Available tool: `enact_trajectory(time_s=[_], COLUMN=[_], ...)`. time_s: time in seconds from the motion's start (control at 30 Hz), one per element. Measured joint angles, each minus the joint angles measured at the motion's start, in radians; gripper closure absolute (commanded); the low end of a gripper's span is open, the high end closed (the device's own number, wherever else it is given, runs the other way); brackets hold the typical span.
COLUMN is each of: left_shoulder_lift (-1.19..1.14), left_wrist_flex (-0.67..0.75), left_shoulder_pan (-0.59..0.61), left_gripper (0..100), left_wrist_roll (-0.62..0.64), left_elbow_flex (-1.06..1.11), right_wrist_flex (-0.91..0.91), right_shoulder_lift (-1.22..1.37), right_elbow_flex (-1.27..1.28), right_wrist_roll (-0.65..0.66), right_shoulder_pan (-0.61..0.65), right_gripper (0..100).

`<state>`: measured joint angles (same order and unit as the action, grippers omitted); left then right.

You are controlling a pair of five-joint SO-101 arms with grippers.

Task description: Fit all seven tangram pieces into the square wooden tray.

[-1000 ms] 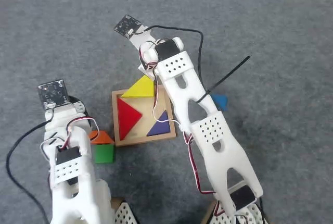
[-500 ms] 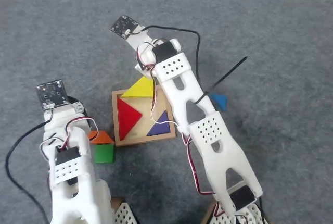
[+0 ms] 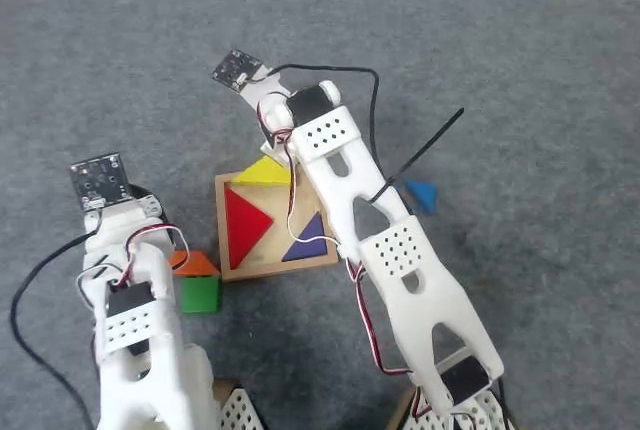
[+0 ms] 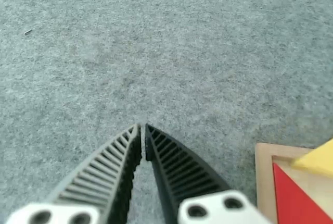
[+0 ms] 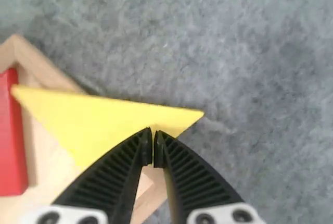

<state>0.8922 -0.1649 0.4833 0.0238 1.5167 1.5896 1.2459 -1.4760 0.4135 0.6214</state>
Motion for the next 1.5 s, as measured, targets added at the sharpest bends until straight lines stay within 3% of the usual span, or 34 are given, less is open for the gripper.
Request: enact_trajectory(time_s=[0.33, 0.63, 0.77, 1.07, 1.27, 1.5], left_shoulder_lift=[0.000, 0.000, 0.000, 0.000, 0.000, 0.000], left_wrist_flex=[0.000, 0.000, 0.000, 0.000, 0.000, 0.000], left_shoulder_pan=[0.000, 0.000, 0.000, 0.000, 0.000, 0.000], left_gripper=[99, 99, 99, 99, 99, 99], left_wrist_roll=[0.000, 0.000, 0.000, 0.000, 0.000, 0.000], left_elbow_flex=[0.000, 0.000, 0.000, 0.000, 0.000, 0.000], right_wrist_flex=[0.018, -0.365, -0.443, -0.431, -0.305, -0.161], right_shoulder_lift=[0.000, 0.118, 0.160, 0.161, 0.158, 0.157], right_elbow_flex=[-0.152, -0.068, -0.037, -0.037, -0.040, -0.104], right_wrist_roll=[0.000, 0.000, 0.000, 0.002, 0.130, 0.152], right_shoulder_pan=[0.000, 0.002, 0.005, 0.032, 0.074, 0.075], right_gripper=[99.1, 99.1, 99.1, 99.1, 99.1, 99.1])
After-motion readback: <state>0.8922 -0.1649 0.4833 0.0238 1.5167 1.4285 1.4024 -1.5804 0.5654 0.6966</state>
